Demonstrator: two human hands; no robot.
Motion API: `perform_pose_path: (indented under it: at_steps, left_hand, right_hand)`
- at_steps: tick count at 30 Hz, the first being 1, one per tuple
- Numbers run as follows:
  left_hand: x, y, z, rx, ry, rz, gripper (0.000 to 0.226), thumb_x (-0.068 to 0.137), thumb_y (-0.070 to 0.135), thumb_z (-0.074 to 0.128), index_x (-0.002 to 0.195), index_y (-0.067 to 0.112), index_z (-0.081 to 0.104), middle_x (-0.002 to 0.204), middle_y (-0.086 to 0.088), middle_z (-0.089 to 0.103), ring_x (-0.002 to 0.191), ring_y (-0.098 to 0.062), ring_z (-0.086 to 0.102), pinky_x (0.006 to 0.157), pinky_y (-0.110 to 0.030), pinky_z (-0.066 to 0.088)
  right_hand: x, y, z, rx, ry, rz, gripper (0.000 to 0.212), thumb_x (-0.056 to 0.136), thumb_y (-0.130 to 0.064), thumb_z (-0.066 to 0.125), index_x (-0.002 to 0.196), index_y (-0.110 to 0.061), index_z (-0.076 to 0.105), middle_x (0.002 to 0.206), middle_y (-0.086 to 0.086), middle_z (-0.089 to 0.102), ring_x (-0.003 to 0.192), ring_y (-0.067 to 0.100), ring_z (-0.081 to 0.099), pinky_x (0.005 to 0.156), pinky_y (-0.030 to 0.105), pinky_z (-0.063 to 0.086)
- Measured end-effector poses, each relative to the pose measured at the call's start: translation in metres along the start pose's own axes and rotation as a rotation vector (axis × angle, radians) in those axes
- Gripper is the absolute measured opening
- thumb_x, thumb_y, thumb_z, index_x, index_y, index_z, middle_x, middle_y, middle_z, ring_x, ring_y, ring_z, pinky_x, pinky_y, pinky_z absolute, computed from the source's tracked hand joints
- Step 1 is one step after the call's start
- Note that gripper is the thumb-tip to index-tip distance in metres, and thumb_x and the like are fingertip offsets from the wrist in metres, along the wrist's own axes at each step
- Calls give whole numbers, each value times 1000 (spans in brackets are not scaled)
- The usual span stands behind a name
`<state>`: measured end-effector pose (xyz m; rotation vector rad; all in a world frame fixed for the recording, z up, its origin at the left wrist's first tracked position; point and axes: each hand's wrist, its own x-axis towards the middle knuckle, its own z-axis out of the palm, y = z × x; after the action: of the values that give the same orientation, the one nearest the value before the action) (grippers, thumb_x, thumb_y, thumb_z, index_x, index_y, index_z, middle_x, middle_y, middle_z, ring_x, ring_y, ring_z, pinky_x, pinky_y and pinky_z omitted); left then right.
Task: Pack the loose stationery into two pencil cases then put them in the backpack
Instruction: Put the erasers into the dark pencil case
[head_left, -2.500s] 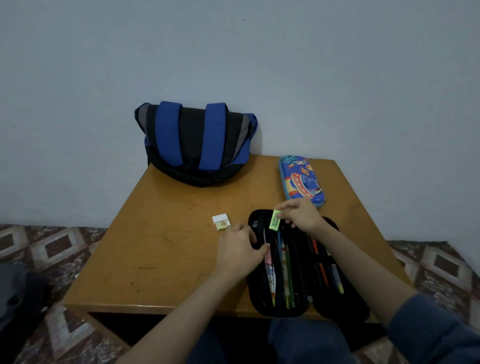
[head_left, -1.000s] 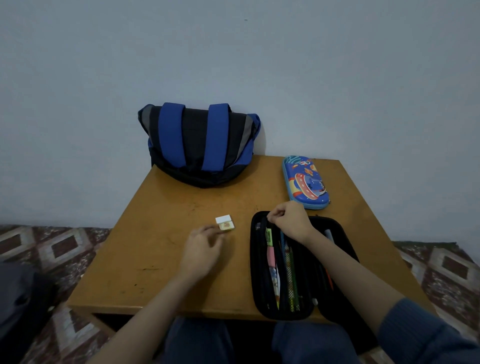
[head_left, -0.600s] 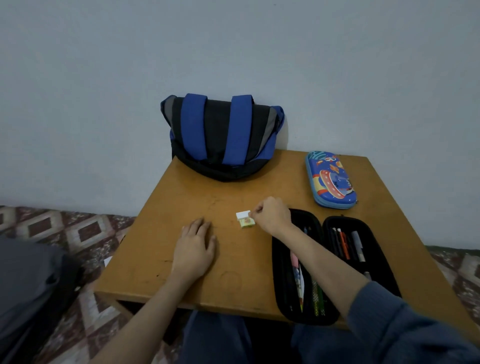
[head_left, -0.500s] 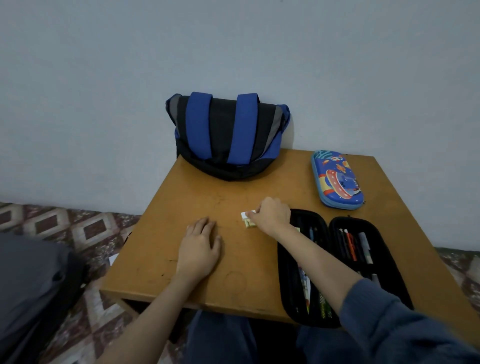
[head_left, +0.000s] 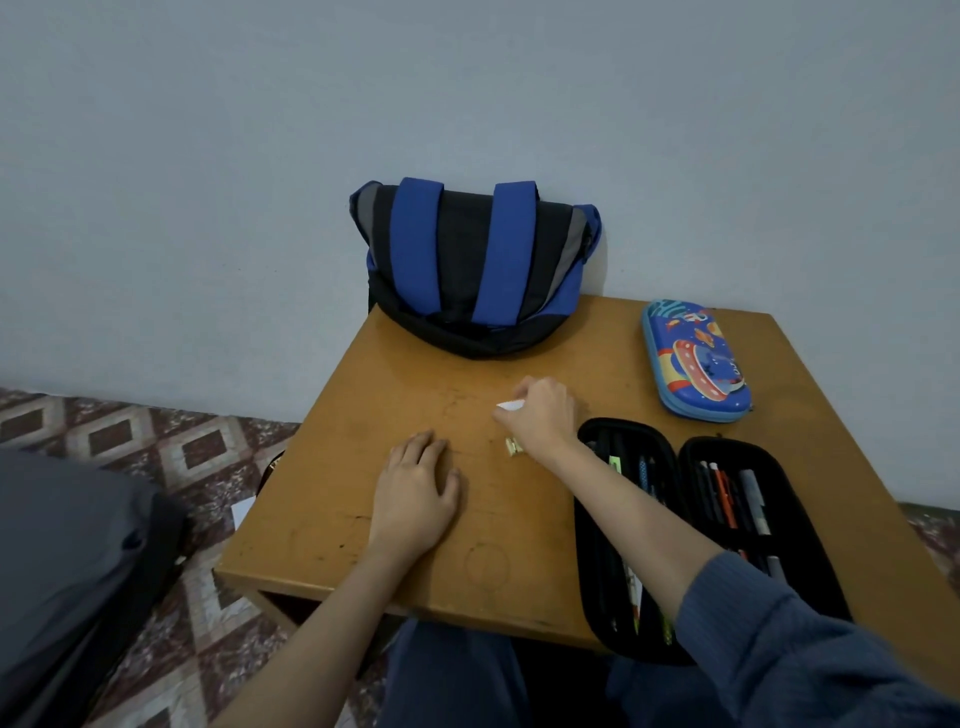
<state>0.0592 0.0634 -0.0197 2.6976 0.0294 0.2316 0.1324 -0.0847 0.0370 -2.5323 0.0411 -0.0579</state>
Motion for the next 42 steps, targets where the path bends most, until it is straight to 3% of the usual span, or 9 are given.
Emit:
perform_pose_path:
  at_steps: [2,8,15,21,25,29,33,37,42]
  left_hand:
    - [0,0,0,-4,2,1,49,94,39,44,139,18,42,148,1,36,136,-15,29,113,-32,25]
    - [0,-1,0,-20,1,3,49,94,38,44,139,18,43,147,1,37,136,-16,30,113,-32,27]
    - [6,13,-9,18,-92,-81,49,94,37,44,138,15,44,148,-3,37,135,-21,33,111,-33,29]
    - [3,81,-23,-102,-151,-33,36,92,40,50,114,15,62,109,-8,65,97,-27,61,79,-31,47]
    - [-11,127,-17,-157,-207,121,38,88,51,53,98,16,63,109,-1,63,104,-21,56,83,-31,47]
    - [-14,144,-15,-47,-226,165,39,82,54,58,89,16,61,82,5,55,89,-17,56,85,-32,43]
    - [-12,147,-14,-11,-246,156,26,86,34,57,86,11,68,83,-3,67,83,-21,63,79,-30,45]
    - [-9,143,-13,-104,-271,126,17,88,27,56,89,13,66,71,1,60,66,-18,56,68,-26,46]
    - [-10,141,-10,-205,-257,115,11,88,25,55,85,18,63,67,5,54,53,-10,45,51,-22,36]
  right_hand:
    - [3,2,-9,230,40,36,28,79,-29,71,100,-11,66,114,13,62,104,26,58,83,31,48]
    - [-6,28,-59,697,-78,231,13,78,-16,74,76,-10,62,74,3,64,59,11,50,55,20,43]
    - [-21,83,-102,934,-15,416,27,83,11,59,110,10,58,88,18,61,69,20,60,69,25,57]
    - [-31,103,-107,673,-79,359,26,85,12,56,111,8,57,73,14,57,57,19,56,47,17,54]
    - [-34,106,-102,429,-68,275,15,82,5,65,95,1,59,66,6,56,54,13,54,44,12,46]
    - [-34,104,-97,348,-45,204,12,79,2,69,84,-4,60,64,3,57,55,11,54,54,14,48]
    - [-33,103,-91,305,-37,181,13,77,1,70,86,-5,62,66,1,57,60,9,54,71,25,49]
    - [-31,102,-87,197,-54,186,13,76,-4,73,84,-10,66,80,4,62,79,15,58,69,23,44]
    - [-32,103,-83,198,-46,181,13,75,-6,74,87,-10,68,68,-2,56,76,15,56,60,19,40]
